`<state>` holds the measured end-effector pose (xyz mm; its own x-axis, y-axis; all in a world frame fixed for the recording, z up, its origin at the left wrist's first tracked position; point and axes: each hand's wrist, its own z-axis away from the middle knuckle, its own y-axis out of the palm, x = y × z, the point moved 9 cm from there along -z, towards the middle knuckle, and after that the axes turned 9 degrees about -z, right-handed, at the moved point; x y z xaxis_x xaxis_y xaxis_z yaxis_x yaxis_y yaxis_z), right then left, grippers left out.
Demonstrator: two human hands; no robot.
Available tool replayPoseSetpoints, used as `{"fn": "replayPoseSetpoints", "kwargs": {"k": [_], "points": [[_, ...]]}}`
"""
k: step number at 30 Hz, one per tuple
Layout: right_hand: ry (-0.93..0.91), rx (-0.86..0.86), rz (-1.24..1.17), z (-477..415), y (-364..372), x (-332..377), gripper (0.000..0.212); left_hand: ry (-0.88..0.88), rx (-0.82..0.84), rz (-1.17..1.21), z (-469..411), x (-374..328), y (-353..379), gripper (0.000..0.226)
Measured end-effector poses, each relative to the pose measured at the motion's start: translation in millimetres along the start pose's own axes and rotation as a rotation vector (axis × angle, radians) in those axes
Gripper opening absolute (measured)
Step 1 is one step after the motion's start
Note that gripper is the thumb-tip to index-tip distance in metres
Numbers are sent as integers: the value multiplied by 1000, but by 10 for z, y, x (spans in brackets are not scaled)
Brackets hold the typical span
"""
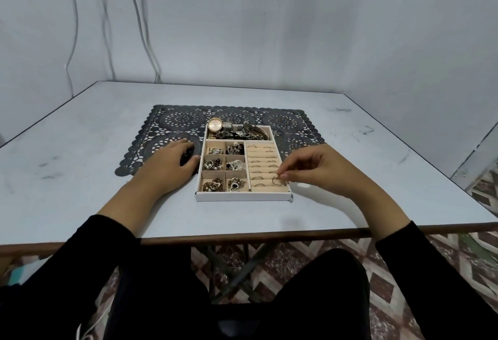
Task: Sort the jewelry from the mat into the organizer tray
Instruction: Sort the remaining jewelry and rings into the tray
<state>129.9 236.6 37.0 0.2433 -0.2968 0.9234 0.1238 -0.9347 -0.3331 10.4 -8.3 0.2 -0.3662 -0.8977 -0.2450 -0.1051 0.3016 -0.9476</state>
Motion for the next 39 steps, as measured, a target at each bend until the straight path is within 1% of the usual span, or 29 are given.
{"fn": "replayPoseSetpoints", "kwargs": {"k": [10,25,30,39], "points": [[27,22,135,-26,31,7,11,-10,-11,11,5,16,-11,53],[85,154,193,-76,70,61,13,-18,-9,4,25,2,-32,53],[88,206,265,-107,133,71,13,-21,-4,6,31,2,-30,53],[88,225,322,-129,136,111,13,-20,0,2,36,-5,-34,53]]}}
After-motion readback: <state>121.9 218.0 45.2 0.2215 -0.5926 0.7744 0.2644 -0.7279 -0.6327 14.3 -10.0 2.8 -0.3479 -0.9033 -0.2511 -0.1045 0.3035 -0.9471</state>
